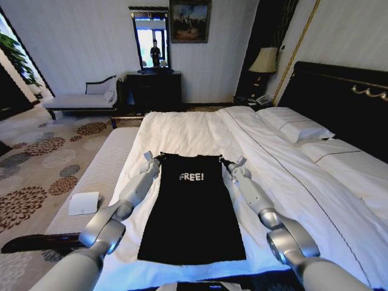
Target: Fold the clothes on the bed.
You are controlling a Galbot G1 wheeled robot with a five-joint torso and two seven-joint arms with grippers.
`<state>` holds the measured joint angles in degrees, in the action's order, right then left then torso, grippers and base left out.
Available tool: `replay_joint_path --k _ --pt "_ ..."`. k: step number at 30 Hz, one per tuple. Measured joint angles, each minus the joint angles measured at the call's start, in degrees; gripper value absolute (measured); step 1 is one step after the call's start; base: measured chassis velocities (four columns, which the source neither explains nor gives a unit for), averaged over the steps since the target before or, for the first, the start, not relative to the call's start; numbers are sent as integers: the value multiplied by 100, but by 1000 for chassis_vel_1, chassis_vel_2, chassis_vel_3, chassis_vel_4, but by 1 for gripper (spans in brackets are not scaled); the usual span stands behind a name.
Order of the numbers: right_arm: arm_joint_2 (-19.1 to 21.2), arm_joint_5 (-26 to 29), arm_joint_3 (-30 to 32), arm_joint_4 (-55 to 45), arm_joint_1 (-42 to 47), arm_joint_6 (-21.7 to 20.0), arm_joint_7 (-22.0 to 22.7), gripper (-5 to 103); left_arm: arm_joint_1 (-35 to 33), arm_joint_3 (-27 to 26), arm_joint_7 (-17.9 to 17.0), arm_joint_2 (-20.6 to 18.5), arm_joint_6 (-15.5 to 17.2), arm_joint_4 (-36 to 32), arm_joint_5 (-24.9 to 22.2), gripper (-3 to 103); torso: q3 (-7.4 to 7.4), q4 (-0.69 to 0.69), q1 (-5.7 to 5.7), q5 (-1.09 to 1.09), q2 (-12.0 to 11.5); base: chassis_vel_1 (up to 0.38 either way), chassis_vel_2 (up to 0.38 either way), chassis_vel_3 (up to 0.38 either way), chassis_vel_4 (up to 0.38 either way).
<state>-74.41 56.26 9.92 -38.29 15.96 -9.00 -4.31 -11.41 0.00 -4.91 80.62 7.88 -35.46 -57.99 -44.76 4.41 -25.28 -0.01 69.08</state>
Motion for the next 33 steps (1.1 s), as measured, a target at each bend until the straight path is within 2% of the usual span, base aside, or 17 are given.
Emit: replay_joint_path --k 15,26,33 --pt "-267 -443 -91 803 -585 476 14 1 882 -297 292 390 -76 1183 212 2 1 1 -1 2 0 0 0 0 0" --pt "-316 -531 -88 910 -578 590 -21 1 826 -280 332 369 -72 1146 340 2 0 0 0 1 1 0 0 0 0" --pt "-320 -672 -60 549 -229 681 -18 1 384 -363 308 358 -59 515 134 2 0 1 0 0 0 0 0 0 0"
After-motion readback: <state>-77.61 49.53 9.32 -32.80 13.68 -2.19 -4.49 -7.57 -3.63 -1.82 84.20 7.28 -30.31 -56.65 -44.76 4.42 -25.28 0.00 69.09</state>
